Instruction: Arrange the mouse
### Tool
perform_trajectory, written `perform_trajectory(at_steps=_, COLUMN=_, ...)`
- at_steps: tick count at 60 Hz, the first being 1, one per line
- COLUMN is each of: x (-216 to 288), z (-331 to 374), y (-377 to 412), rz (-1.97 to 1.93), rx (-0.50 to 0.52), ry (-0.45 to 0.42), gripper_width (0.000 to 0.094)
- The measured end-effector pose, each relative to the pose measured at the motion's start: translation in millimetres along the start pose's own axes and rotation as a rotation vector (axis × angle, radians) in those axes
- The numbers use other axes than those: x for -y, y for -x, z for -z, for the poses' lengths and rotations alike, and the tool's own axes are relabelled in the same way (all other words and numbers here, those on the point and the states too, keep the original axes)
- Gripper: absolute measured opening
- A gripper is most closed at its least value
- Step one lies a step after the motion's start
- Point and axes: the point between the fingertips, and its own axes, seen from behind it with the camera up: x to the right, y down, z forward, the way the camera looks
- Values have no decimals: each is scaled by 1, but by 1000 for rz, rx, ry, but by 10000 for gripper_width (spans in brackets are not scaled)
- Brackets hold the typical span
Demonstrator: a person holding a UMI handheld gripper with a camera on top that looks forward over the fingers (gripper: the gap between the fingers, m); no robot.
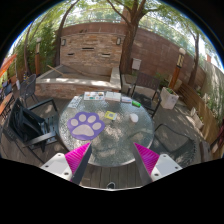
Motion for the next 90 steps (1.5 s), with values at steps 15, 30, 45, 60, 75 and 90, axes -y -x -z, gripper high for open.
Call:
perform_trajectory(at_steps=15, x=-36, z=-61, y=-46, rz=-34, rx=-6, ry=94, gripper_width=839)
perform_trajectory(at_steps=30, x=-49, z=-219, y=-136, rz=-66, rx=-47, ry=90, gripper_width=846)
perform_trajectory(at_steps=45, x=-3, z=-396, y=-182, rz=-44, rx=1, ry=7, gripper_width=875)
perform_trajectory(at_steps=60, x=33, z=-514, y=-177, rz=-71, rx=76, ry=-11, gripper_width=789)
perform_trajectory(at_steps=75, x=40, z=-537, y=-175, rz=-75, rx=98, ry=-26, gripper_width=461)
perform_trajectory(at_steps=90, x=51, z=-515, y=-180, rz=-121, rx=11, ry=-38, gripper_width=354)
